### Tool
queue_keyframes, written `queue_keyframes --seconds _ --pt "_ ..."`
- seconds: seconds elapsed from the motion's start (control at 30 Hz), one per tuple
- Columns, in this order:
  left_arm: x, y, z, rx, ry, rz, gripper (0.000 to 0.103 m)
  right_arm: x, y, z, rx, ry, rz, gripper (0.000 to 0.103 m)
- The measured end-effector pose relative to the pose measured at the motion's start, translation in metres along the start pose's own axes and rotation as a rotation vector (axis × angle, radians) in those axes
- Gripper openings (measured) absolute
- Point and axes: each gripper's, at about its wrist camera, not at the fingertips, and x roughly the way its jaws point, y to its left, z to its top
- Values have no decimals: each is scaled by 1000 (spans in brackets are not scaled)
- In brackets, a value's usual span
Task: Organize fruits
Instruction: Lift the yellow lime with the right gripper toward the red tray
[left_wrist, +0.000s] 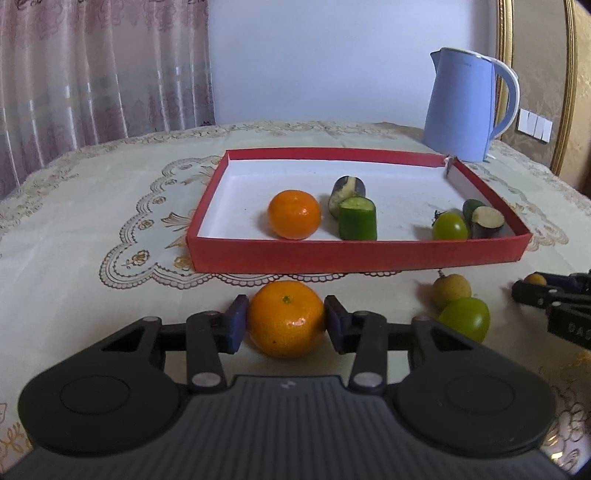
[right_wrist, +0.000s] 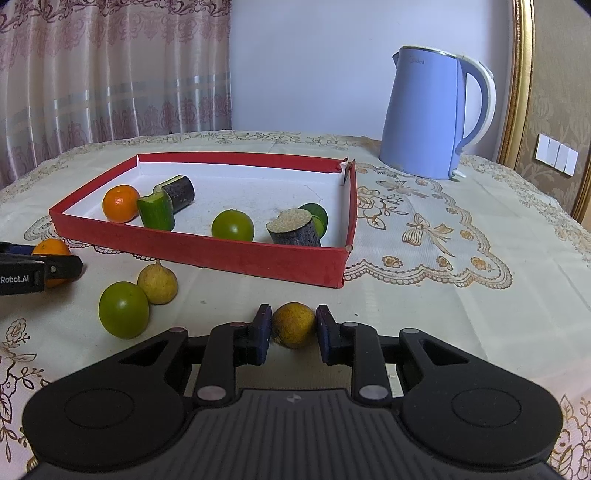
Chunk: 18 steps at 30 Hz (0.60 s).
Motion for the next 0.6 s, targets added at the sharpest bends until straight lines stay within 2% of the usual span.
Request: queue_keyframes --seconds 0.6 --pt "4 3 -4 -8 -4 -13 42 0 5 -1 -21 -4 -15 25"
